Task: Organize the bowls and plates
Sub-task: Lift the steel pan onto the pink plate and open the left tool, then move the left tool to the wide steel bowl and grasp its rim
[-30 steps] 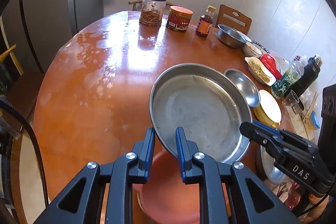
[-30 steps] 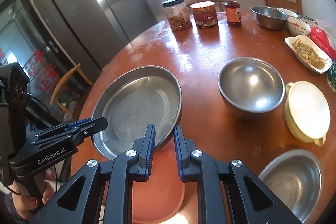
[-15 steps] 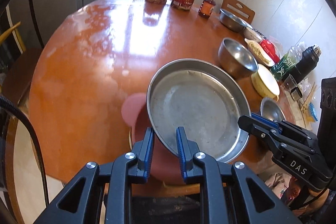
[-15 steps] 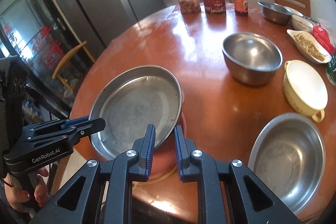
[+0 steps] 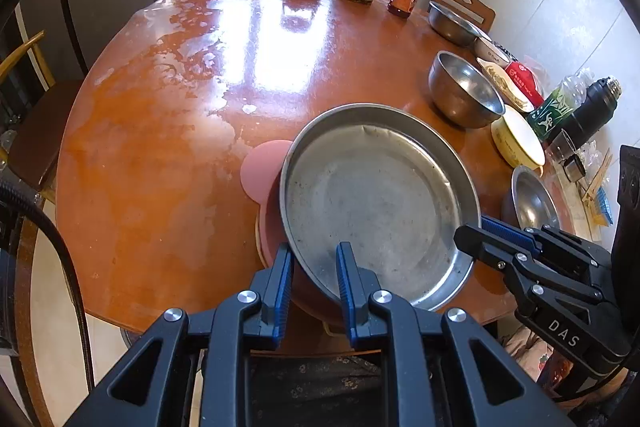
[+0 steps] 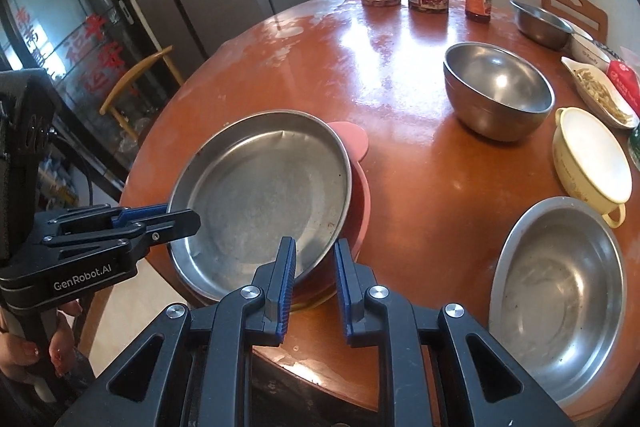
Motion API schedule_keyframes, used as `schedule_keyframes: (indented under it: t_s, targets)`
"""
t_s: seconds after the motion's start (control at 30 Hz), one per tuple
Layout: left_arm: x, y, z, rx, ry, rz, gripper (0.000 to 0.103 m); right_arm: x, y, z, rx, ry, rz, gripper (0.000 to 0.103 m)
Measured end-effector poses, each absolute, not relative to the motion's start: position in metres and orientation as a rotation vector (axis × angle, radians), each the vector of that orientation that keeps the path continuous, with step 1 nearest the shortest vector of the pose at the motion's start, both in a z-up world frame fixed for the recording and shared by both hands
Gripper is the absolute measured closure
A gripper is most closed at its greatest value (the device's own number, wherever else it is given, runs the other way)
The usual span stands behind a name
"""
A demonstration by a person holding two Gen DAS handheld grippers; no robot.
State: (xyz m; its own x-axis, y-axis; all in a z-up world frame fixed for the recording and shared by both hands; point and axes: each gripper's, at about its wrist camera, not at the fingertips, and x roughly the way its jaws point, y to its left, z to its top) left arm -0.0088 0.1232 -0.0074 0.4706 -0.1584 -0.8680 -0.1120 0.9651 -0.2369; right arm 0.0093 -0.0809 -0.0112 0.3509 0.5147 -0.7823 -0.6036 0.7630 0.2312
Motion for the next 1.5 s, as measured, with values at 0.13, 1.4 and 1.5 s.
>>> schedule_keyframes:
  t_s: [0.13,1.4,1.5]
  targets:
    - [-0.009,0.124,-0.009,-0.277,1.086,-0.021,0.081,0.010,-0.078,-0.013,-0.123,0.978,0.728,0.082]
    - [0.007,0.042,0.049,-0.170,0.933,-0.216,0.057,0.030,-0.201,0.040,-0.003,0.799,0.469,0.068]
    - [0.020,0.012,0.047,-0.174,0.938,-0.279,0.057,0.034,-0.237,0.035,0.035,0.814,0.408,0.068]
